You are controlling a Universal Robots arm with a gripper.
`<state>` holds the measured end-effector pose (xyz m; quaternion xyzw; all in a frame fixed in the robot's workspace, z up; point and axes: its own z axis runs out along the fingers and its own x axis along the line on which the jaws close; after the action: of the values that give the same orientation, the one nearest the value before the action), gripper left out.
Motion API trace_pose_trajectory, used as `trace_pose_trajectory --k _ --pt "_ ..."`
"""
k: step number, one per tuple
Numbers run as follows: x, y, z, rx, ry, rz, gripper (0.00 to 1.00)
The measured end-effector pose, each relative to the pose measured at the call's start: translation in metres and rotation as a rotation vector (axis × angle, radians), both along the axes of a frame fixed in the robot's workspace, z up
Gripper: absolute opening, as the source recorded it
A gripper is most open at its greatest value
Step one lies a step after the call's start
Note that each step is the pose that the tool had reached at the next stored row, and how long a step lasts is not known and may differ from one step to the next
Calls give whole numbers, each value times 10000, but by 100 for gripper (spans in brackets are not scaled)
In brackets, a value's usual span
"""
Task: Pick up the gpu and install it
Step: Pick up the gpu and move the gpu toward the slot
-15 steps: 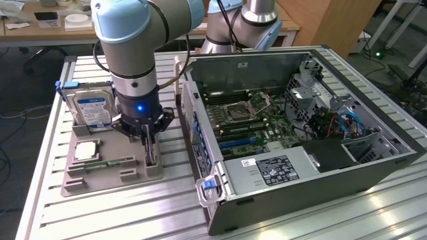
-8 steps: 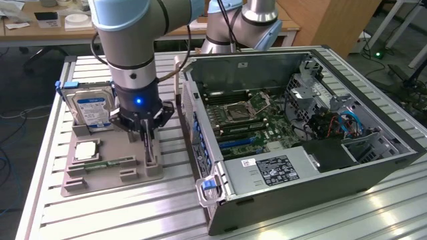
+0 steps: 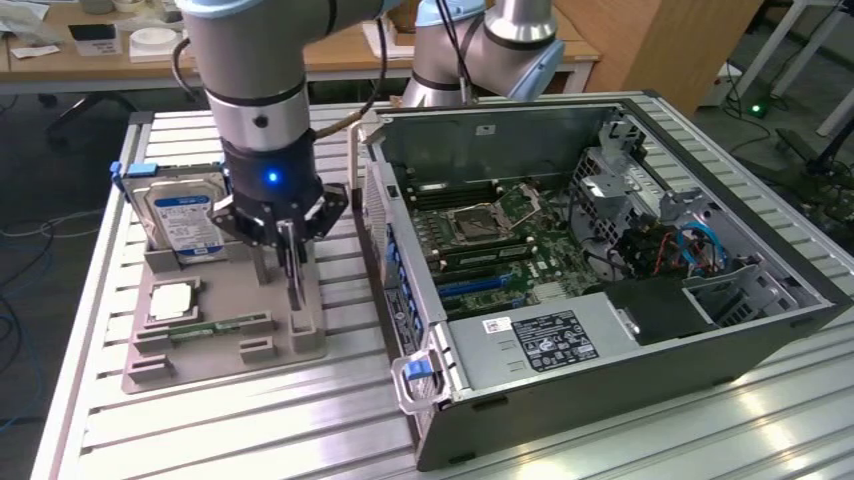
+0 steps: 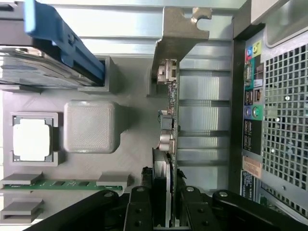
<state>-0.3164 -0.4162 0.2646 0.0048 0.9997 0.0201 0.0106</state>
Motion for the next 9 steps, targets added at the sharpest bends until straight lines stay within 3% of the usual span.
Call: trace_pose_trajectory --k 9 --pt "0 0 402 0 -1 -1 27"
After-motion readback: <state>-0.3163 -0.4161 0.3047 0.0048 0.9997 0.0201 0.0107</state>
